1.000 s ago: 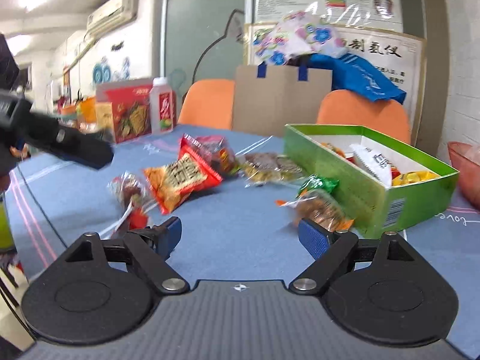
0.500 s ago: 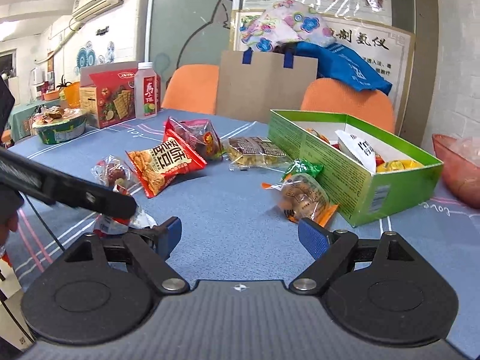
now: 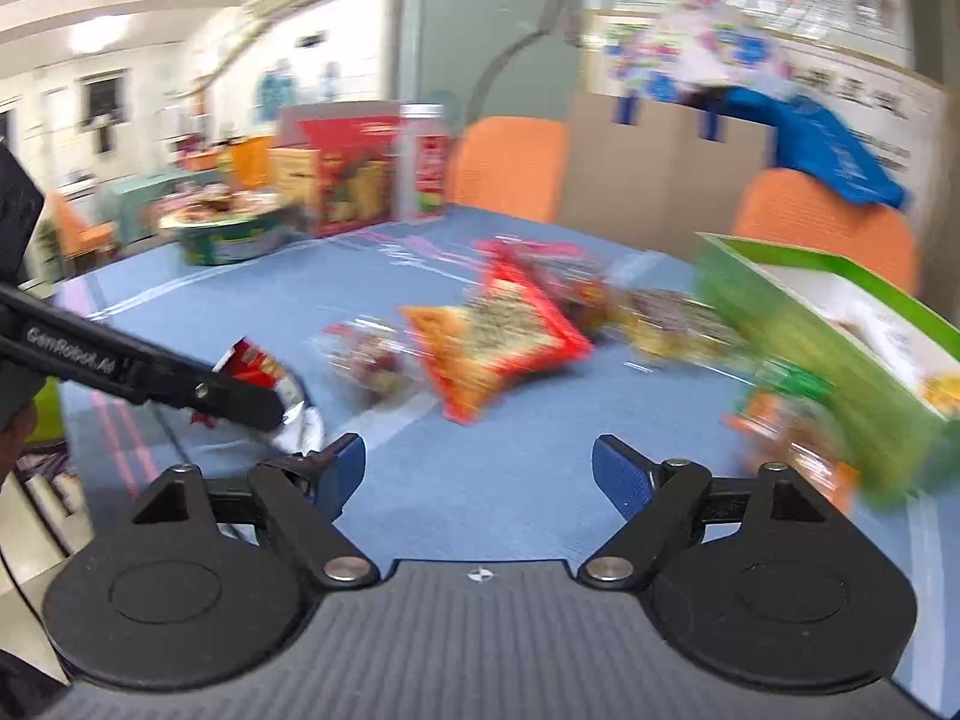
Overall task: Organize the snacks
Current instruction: 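Grasp the red-white candy packet with left gripper while right gripper grasps clear pastry packet, then carry both packets over the green box and open both grippers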
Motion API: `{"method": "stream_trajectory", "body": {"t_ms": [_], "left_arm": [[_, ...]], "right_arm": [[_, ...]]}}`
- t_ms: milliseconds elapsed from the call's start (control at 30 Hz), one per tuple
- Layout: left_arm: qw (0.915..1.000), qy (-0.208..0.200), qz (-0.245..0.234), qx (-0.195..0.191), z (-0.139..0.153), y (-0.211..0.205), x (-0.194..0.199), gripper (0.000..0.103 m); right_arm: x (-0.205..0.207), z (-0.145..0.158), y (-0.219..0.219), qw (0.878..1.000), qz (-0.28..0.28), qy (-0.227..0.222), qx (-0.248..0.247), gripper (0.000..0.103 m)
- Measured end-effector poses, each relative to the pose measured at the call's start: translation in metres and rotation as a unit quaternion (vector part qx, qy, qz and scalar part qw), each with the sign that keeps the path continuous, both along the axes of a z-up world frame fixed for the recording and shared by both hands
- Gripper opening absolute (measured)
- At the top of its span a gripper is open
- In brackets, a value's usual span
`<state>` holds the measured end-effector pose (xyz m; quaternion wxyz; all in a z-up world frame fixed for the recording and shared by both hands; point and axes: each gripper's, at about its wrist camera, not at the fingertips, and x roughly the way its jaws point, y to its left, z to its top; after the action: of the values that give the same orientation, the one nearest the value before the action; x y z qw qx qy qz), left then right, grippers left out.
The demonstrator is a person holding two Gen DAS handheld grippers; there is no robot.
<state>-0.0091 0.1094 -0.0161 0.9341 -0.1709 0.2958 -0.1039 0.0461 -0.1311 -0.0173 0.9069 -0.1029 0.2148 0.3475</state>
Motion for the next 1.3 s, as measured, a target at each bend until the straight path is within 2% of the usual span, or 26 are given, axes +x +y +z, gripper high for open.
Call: {"method": "stream_trajectory", "body": {"t_ms": [100, 167, 333, 367, 433, 500, 633, 967, 1300], "left_arm": [[0.9996, -0.003, 0.027, -0.007, 0.002, 0.02, -0.007, 0.052], [0.9992, -0.003, 0.039, -0.007, 0.002, 0.027, -0.01, 0.052], [0.9983, -0.004, 0.057, -0.014, -0.001, 0.04, -0.014, 0.053], [0.998, -0.001, 0.062, -0.014, -0.002, 0.042, -0.012, 0.054], [0.9978, 0.0, 0.064, -0.018, -0.006, 0.045, -0.01, 0.057], [0.9977, -0.002, 0.064, -0.023, -0.007, 0.046, -0.009, 0.06], [0.9977, -0.008, 0.064, -0.024, -0.009, 0.047, -0.006, 0.103], [0.9981, -0.004, 0.058, -0.023, -0.014, 0.041, 0.007, 0.103], [0.9982, -0.002, 0.057, -0.016, -0.014, 0.035, 0.008, 0.103]], "right_arm": [[0.011, 0.001, 0.029, 0.999, 0.031, -0.002, -0.016, 0.103], [0.019, 0.003, 0.044, 0.999, 0.045, -0.003, -0.022, 0.096], [0.028, 0.003, 0.068, 0.997, 0.059, -0.023, -0.041, 0.095], [0.03, 0.001, 0.071, 0.997, 0.061, -0.019, -0.044, 0.091], [0.033, -0.004, 0.074, 0.997, 0.058, -0.015, -0.051, 0.075], [0.031, -0.003, 0.072, 0.997, 0.052, -0.014, -0.047, 0.073], [0.02, 0.0, 0.058, 0.998, 0.042, -0.014, -0.05, 0.072], [0.005, 0.004, 0.009, 0.998, -0.025, 0.004, -0.049, 0.072], [0.004, -0.002, 0.004, 0.999, -0.027, 0.013, -0.036, 0.073]]}}
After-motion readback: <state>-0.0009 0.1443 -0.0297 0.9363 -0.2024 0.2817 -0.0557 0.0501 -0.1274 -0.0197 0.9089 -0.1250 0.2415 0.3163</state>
